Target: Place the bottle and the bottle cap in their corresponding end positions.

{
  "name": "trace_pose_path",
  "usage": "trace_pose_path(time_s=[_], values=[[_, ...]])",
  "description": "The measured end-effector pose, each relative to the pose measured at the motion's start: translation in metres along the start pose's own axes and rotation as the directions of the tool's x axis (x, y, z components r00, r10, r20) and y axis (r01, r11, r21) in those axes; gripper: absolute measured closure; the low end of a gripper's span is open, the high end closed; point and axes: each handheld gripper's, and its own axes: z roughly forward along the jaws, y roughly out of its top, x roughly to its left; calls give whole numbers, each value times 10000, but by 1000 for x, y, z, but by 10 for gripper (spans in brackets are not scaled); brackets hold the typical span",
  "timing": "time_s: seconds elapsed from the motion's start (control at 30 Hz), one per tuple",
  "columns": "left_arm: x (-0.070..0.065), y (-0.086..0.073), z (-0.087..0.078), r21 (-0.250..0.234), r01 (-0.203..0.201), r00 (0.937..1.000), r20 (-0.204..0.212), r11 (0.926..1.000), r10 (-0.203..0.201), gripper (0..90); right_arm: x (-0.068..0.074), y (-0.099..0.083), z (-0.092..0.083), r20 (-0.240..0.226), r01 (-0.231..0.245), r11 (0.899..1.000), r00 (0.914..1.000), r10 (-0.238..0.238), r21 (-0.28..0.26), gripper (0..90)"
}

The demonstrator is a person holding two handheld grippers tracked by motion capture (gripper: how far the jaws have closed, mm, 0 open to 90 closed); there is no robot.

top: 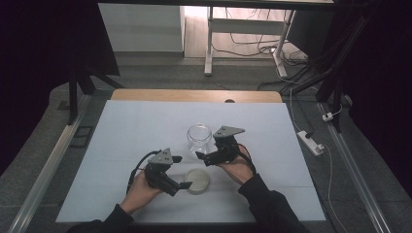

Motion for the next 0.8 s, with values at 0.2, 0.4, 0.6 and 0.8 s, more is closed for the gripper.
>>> trace_pose_path(time_s=[0.2,0.4,0.6,0.8], values=[[0,-1,-10,-35,166,9998,-79,9999,-166,0,7,-1,-10,-89,215,9998,9997,-216,-33,7],[1,-4,-21,-107,382,9991,-175,9992,-384,0,14,-5,-17,-106,374,9993,9992,-373,85,0],[0,-11,-36,-280,581,9976,-350,9979,-591,0,20,-9,-26,-142,360,9994,9993,-360,8,0],[-1,-17,-50,-431,711,9960,-515,9965,-733,0,25,-13,-38,-197,284,9996,9994,-285,-55,0]])
